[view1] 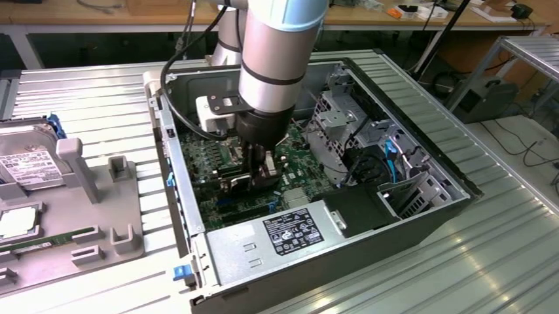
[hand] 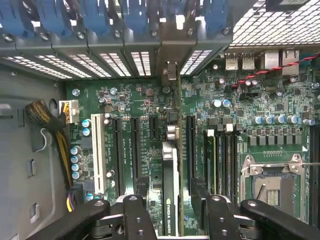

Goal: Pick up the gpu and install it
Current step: 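Insert the gpu into the slot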

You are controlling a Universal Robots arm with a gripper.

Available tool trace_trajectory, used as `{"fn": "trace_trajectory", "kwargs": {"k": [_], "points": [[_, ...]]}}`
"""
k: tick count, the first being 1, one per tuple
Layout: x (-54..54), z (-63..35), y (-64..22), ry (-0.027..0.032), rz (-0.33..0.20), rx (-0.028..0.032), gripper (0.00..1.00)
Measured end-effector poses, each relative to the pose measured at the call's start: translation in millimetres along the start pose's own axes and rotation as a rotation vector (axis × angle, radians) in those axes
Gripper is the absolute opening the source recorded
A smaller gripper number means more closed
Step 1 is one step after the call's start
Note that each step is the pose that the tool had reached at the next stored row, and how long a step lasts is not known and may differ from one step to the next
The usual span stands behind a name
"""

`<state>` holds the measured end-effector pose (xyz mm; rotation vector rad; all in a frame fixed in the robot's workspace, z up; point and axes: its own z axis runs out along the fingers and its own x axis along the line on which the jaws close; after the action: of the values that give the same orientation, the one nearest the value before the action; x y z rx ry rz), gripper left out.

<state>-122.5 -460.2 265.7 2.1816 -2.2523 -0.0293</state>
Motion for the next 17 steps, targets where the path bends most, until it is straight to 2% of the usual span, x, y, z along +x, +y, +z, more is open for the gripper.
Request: {"fn": "trace_trajectory", "kwargs": {"k": [3, 4, 5, 6, 9, 10, 12, 17], "points": [[-0.1, -15.2, 0.3, 0.0009, 0.001, -0.0001, 0.47], [-0.2, -24.3, 0.4, 0.0012, 0.002, 0.0000, 0.47], [-0.6, -26.9, 0.5, 0.0026, 0.002, 0.0000, 0.47], [-0.6, -26.8, 0.5, 0.0025, 0.002, 0.0001, 0.45], [-0.6, -26.8, 0.5, 0.0025, 0.002, 0.0001, 0.26], [-0.6, -26.8, 0.5, 0.0026, 0.002, 0.0000, 0.14], [-0.6, -26.8, 0.5, 0.0026, 0.002, 0.0000, 0.11], [-0.6, -26.8, 0.5, 0.0026, 0.002, 0.0000, 0.11]]}}
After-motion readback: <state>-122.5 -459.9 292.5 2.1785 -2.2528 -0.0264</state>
